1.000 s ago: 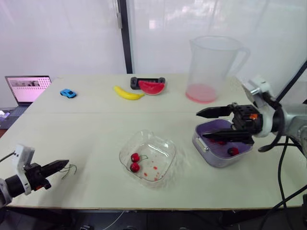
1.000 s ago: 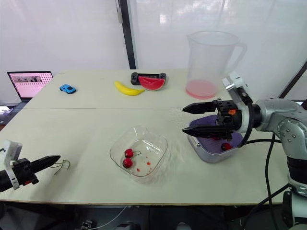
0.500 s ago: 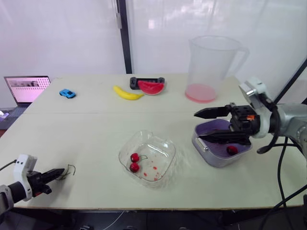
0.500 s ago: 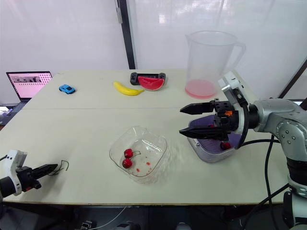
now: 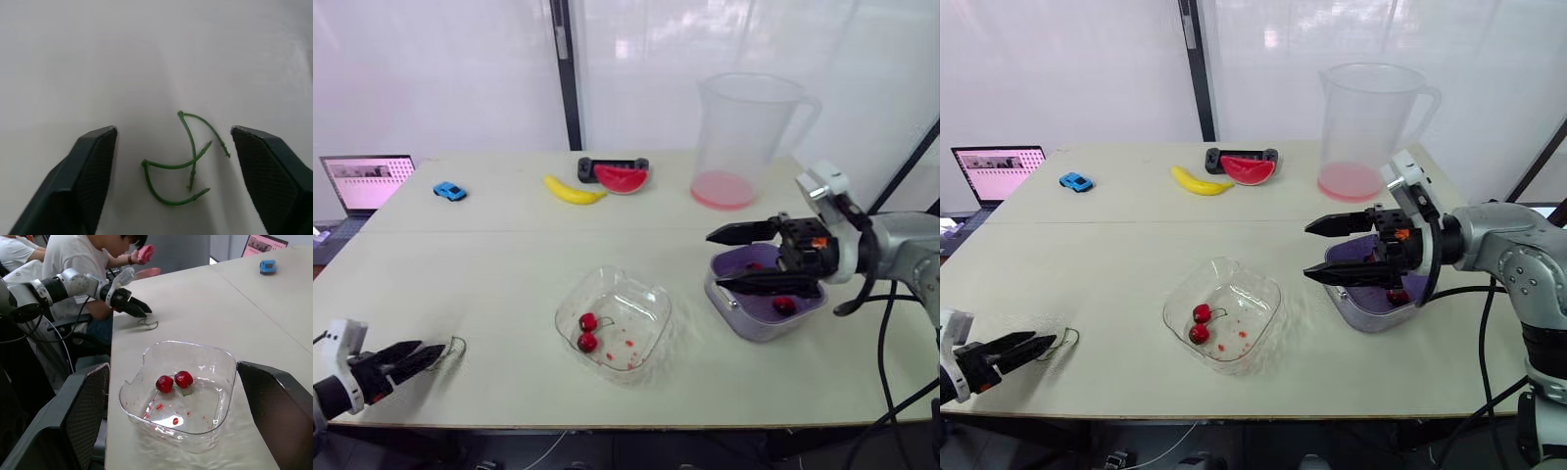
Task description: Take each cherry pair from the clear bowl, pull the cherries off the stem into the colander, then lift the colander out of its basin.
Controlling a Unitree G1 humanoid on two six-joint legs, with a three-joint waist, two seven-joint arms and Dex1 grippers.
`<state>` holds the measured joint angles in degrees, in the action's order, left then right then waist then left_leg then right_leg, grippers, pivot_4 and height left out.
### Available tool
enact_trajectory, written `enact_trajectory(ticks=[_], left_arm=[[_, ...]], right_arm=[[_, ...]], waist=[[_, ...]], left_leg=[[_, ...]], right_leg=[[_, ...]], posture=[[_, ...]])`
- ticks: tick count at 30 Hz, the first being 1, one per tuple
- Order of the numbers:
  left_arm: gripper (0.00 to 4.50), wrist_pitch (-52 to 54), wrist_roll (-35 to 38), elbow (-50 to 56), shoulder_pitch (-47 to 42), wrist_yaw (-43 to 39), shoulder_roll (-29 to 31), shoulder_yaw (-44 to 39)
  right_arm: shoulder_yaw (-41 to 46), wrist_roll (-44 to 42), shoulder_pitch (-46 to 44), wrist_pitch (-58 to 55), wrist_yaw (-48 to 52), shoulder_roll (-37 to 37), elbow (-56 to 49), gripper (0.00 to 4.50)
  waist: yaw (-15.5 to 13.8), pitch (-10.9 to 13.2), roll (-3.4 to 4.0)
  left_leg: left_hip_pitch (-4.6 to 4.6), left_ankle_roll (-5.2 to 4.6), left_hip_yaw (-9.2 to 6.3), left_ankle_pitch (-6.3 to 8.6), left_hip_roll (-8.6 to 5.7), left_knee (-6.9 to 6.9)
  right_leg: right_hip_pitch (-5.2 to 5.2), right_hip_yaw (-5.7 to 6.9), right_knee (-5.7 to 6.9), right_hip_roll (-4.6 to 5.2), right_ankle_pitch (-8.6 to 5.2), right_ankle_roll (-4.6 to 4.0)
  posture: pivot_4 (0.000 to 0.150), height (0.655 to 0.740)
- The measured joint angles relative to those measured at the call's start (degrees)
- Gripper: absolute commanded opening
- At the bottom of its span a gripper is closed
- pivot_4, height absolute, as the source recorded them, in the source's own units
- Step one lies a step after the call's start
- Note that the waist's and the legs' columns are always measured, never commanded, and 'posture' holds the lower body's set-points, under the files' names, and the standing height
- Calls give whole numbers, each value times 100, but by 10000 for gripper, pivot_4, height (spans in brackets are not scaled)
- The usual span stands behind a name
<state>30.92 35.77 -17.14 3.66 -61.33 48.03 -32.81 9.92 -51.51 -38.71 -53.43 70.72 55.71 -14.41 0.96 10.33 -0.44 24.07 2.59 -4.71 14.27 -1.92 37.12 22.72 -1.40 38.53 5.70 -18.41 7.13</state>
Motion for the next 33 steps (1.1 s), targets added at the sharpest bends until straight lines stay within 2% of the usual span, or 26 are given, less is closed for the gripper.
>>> enact_trajectory(ticks=[5, 12, 19, 24, 26, 29, 33], left_arm=[[38302, 21, 295, 377, -10, -435, 557, -487], [38302, 562, 1004, 2467, -55, -1157, 1217, -359], [38302, 1274, 1736, 3394, -1157, -921, 1455, 233], [38302, 1412, 1850, 3487, -1236, -837, 1445, 294], [38302, 1417, 1852, 3572, -1224, -820, 1411, 298], [38302, 1363, 1848, 3663, -1158, -748, 1282, 290], [38302, 1231, 1840, 3851, -1110, -689, 1130, 313]], right_arm=[[12, -105, 43, -122, -4, 178, -43, 45000], [0, -166, 188, -372, -311, 186, -246, 45000], [9, -127, 395, -534, -979, 232, -750, 45000], [-47, -133, 383, -725, -1679, 194, -1302, 45000], [-189, -280, 65, -1022, -1991, 124, -1418, 45000], [-564, -562, -863, -1898, -2447, -121, -1255, 45000], [-1289, -745, -2045, -3307, -3012, -1062, -719, 45000]], waist=[[-6, 0, -2], [-1, 0, 3], [21, 0, 5], [28, 1, 5], [26, 1, 6], [29, 1, 6], [38, 1, 5]], left_leg=[[1, 0, 0, 0, 2, -1], [1, -2, 5, 2, -2, -8], [0, -2, 6, 2, -1, -6], [0, -3, 5, 2, 8, -5], [0, -3, 6, 2, 9, -3], [-3, -3, 5, 2, 12, -4], [-1, -3, 3, 2, 19, -8]], right_leg=[[-2, 1, -6, 3, 0, 0], [-3, 1, -15, 14, 0, 0], [-3, 0, -13, 3, 1, 1], [-1, -1, -11, -11, 1, 1], [-3, -2, -11, -11, 1, 1], [-6, -1, -12, -13, 1, 0], [0, -1, -13, -19, 2, -4]], posture=[[1500, 7400], [1500, 7400], [1500, 7400], [1500, 7400], [1500, 7400], [1500, 7400], [1500, 7400]])
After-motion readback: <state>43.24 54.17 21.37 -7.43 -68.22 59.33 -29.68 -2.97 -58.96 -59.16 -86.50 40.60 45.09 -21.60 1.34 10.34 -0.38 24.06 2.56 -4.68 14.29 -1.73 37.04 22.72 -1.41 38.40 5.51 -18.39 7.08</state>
